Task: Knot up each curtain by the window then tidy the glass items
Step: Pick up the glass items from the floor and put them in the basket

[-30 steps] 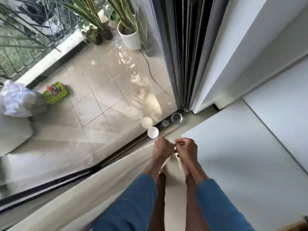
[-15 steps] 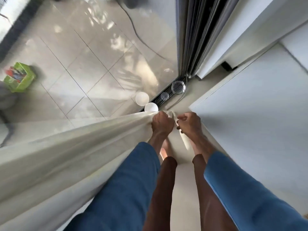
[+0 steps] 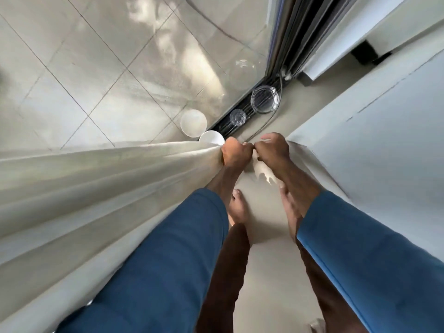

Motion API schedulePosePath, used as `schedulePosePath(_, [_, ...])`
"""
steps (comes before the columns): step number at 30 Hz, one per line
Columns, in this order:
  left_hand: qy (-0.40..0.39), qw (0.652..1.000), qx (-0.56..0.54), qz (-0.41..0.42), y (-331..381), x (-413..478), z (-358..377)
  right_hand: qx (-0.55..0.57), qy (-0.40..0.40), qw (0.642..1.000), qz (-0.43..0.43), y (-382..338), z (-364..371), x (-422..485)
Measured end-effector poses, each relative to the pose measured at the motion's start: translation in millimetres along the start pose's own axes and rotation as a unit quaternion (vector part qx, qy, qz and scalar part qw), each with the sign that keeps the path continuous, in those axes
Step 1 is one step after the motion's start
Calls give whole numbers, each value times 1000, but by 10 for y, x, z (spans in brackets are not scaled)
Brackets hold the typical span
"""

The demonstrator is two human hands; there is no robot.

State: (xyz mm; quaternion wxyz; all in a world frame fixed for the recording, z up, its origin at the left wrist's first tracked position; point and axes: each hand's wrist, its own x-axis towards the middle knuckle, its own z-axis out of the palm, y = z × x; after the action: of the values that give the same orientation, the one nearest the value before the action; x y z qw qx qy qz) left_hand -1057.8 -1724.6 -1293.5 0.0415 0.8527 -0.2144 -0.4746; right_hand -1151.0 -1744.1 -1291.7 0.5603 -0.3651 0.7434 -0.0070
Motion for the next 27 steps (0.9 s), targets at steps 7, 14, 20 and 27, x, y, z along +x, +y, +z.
schedulePosePath(7, [22, 996, -76, -44, -115, 1103, 439, 187, -3, 980, 64, 142, 426, 966])
schedulePosePath(14, [-24, 975, -199, -97, -169, 1708, 706, 316, 65, 938, 130, 130, 713, 1832])
schedulePosePath(20, [-19, 961, -247, -124, -166, 1940, 752, 339, 64, 928, 139, 282, 797, 2250])
schedulePosePath(27, [-29, 971, -212, -103, -251, 1752, 592, 282, 57, 948, 138, 360, 730, 2194])
